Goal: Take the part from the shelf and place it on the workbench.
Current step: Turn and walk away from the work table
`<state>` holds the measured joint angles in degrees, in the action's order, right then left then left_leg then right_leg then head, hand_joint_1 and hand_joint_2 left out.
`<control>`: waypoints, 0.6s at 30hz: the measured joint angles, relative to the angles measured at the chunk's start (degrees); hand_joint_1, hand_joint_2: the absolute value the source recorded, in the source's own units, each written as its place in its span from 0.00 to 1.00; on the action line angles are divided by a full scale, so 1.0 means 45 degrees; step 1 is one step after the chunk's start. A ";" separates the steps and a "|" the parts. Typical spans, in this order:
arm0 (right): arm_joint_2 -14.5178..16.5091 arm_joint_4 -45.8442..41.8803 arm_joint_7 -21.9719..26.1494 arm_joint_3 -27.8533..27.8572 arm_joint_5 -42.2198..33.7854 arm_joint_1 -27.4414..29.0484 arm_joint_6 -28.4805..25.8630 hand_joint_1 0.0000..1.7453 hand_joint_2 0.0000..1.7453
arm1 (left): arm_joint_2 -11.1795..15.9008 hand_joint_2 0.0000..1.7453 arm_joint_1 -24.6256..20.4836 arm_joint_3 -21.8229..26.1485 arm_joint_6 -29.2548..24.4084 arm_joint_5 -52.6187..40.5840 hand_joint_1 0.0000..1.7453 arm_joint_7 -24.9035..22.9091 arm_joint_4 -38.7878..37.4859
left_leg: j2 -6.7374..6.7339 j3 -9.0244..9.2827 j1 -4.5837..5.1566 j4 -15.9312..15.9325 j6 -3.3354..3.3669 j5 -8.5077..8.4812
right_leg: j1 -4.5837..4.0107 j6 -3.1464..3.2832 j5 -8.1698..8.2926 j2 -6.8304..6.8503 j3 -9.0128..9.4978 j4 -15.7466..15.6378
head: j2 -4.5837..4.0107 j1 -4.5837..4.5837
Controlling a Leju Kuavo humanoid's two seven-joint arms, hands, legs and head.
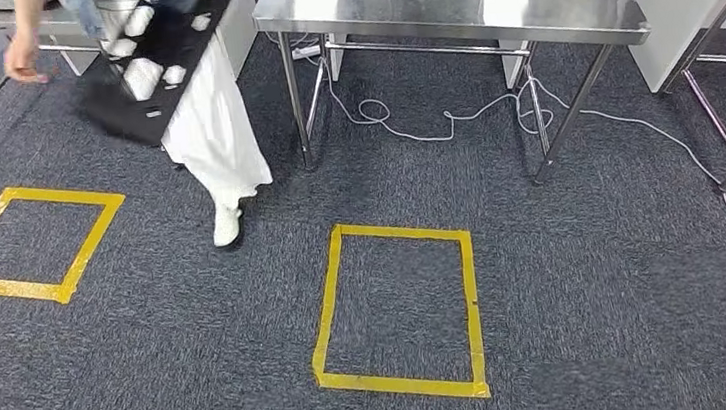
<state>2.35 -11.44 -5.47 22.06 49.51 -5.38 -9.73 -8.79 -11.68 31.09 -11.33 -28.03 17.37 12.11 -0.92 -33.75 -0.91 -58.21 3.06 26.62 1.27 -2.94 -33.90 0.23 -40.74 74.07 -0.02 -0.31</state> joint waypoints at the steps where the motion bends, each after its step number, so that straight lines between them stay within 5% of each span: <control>1: -0.0006 0.0001 -0.0005 0.0041 -0.0021 0.0009 0.0001 0.00 1.00 | -0.0007 0.00 0.0006 -0.0001 0.0000 -0.0001 0.00 0.0000 0.0000 | -0.0075 -0.0142 0.0005 -0.0007 -0.0023 -0.0109 | -0.0002 -0.0138 0.0170 -0.0006 0.0121 0.0194 | 0.0000 0.0018; 2: -0.0012 0.0002 -0.0010 0.0084 -0.0038 0.0017 0.0010 0.00 1.00 | -0.0015 0.00 0.0011 -0.0005 0.0000 -0.0002 0.00 -0.0001 0.0000 | -0.0180 -0.0299 0.0005 -0.0013 -0.0058 -0.0228 | -0.0002 -0.0289 0.0446 0.0004 0.0435 0.0096 | 0.0001 0.0034; 4: -0.0015 0.0003 -0.0012 0.0127 -0.0046 0.0010 0.0036 0.00 1.00 | -0.0023 0.00 0.0016 -0.0029 0.0000 -0.0012 0.00 -0.0003 0.0000 | -0.0415 -0.0460 0.0024 -0.0027 -0.0164 -0.0424 | -0.0022 -0.0409 0.0848 0.0325 0.1754 -0.1378 | 0.0001 0.0041; 5: -0.0018 0.0003 -0.0014 0.0131 -0.0040 -0.0022 0.0047 0.00 1.00 | -0.0027 0.00 0.0017 -0.0050 -0.0002 -0.0018 0.00 -0.0006 -0.0001 | -0.0542 -0.0496 0.0048 -0.0042 -0.0238 -0.0511 | -0.0099 -0.0359 0.0806 0.0551 0.2522 -0.2431 | 0.0001 0.0050; 7: -0.0015 0.0005 -0.0017 0.0135 -0.0031 -0.0069 0.0050 0.00 1.00 | -0.0032 0.00 0.0010 -0.0083 -0.0015 -0.0029 0.00 -0.0014 -0.0002 | -0.0818 -0.0506 0.0113 -0.0050 -0.0384 -0.0693 | -0.0234 -0.0138 0.0567 0.0815 0.3337 -0.3819 | 0.0000 0.0032; 10: 0.0003 0.0020 -0.0041 0.0159 -0.0029 0.0022 0.0049 0.00 1.00 | -0.0044 0.00 -0.0016 -0.0093 -0.0027 -0.0036 0.00 -0.0027 0.0000 | -0.0922 -0.0549 0.0008 -0.0164 -0.0603 -0.0666 | -0.0122 0.0270 0.0670 0.0508 0.3179 -0.4034 | 0.0002 0.0001; 13: 0.0023 0.0038 -0.0099 0.0199 -0.0029 0.0069 0.0045 0.00 1.00 | -0.0042 0.00 0.0036 -0.0095 -0.0027 -0.0036 0.00 -0.0047 -0.0004 | -0.0082 -0.1125 -0.0075 -0.1855 -0.0755 0.0809 | -0.0056 0.0749 0.0983 0.0220 0.2884 -0.4055 | 0.0002 -0.0025; 15: 0.0038 0.0045 -0.0132 0.0216 -0.0029 0.0092 0.0035 0.00 1.00 | -0.0042 0.00 0.0089 -0.0095 -0.0027 -0.0036 0.00 -0.0081 -0.0005 | 0.0177 -0.1498 -0.0077 -0.3292 -0.0787 0.1600 | -0.0124 0.0857 0.1167 -0.0034 0.2686 -0.4037 | 0.0004 -0.0028; 16: 0.0047 0.0051 -0.0149 0.0222 -0.0029 0.0122 0.0028 0.00 1.00 | -0.0042 0.00 0.0105 -0.0095 -0.0027 -0.0036 0.00 -0.0097 -0.0005 | 0.0207 -0.1445 -0.0077 -0.3519 -0.0784 0.1629 | -0.0151 0.0846 0.1246 -0.0181 0.2615 -0.4018 | 0.0002 -0.0032; 18: 0.0068 0.0062 -0.0176 0.0232 -0.0029 0.0178 0.0012 0.00 1.00 | -0.0042 0.00 0.0120 -0.0095 -0.0019 -0.0036 0.00 -0.0118 -0.0005 | 0.0316 -0.0638 -0.0077 -0.2539 -0.0716 0.1030 | -0.0173 0.0786 0.1357 -0.0498 0.2530 -0.3961 | 0.0002 -0.0035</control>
<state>2.66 -11.16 -6.26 23.10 49.37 -4.58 -9.67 -8.98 -11.14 30.67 -11.42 -28.20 16.84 12.09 0.50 -36.62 -1.26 -69.64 -0.16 31.25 0.49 0.60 -27.79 -2.02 -29.36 56.24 -0.01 -0.46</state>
